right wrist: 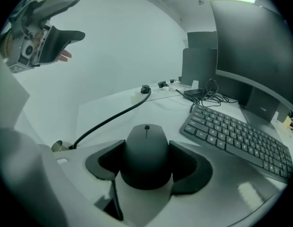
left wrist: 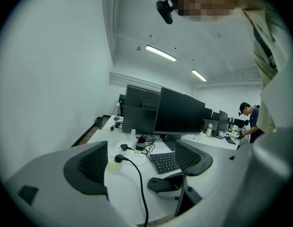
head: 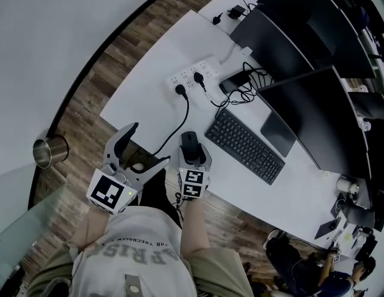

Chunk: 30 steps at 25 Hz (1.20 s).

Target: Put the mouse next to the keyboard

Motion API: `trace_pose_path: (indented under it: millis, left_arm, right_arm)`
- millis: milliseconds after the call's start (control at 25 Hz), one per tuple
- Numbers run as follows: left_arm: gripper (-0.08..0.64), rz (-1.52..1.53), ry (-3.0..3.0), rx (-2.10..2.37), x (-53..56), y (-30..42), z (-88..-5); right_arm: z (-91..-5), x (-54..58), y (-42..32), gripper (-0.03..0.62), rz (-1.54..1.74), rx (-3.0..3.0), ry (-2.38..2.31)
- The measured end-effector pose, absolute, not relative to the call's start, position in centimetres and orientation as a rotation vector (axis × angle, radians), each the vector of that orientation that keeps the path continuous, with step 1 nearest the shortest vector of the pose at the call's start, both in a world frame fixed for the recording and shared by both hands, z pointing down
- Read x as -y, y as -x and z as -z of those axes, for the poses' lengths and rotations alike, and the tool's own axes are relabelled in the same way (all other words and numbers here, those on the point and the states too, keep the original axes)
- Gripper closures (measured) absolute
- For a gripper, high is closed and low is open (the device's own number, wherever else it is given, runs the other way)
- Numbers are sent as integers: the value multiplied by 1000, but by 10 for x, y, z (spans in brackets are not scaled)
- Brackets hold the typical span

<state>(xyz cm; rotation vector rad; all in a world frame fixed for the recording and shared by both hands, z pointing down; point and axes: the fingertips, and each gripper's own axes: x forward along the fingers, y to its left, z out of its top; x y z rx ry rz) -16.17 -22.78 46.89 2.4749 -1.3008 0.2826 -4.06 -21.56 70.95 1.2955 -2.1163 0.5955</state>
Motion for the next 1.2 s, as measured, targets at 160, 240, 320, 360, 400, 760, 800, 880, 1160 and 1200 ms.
trace_pose_path:
  millis: [160,240,320,360,400,760,800,880,1160,1200]
  left_arm:
    - [132,-258,-2478,1299,227,163,-467]
    - [132,-262,-2485,1289,225,163,-466]
    - [132,-265,-2493,1277,222,164,-466]
    - [132,-266,-2497,1271,221,165,-465]
    - [132,-268,-2501,1265,220,166,-465]
    - [132,-314,-2565,1160,200,171,-459]
    - [132,-314,-2579,1142,197,170,-457]
    - [132,-303,-2611,1100,192,167,-453]
    - [132,-298,-2720,881,155,145,-446]
    - [132,-297,-2738,848,149,140,-446]
  right_arm:
    - [-708,218,40,301,-604,2086,-1310]
    - [-708,217,39,301,-617,2078,-1327]
    - [-707,217,38,302,-636,2074,-1353]
    - [-707,216,38,301,-646,2072,-1365]
    - [-706,216,37,302,-657,2069,-1378]
    - [-668,212,22,302,-727,2051,-1611]
    - [-661,210,20,302,-733,2054,-1638]
    - [-643,205,15,302,-725,2055,-1697]
    - [-586,158,-22,301,-655,1948,-1943]
    - [-580,149,-29,301,-646,1925,-1973]
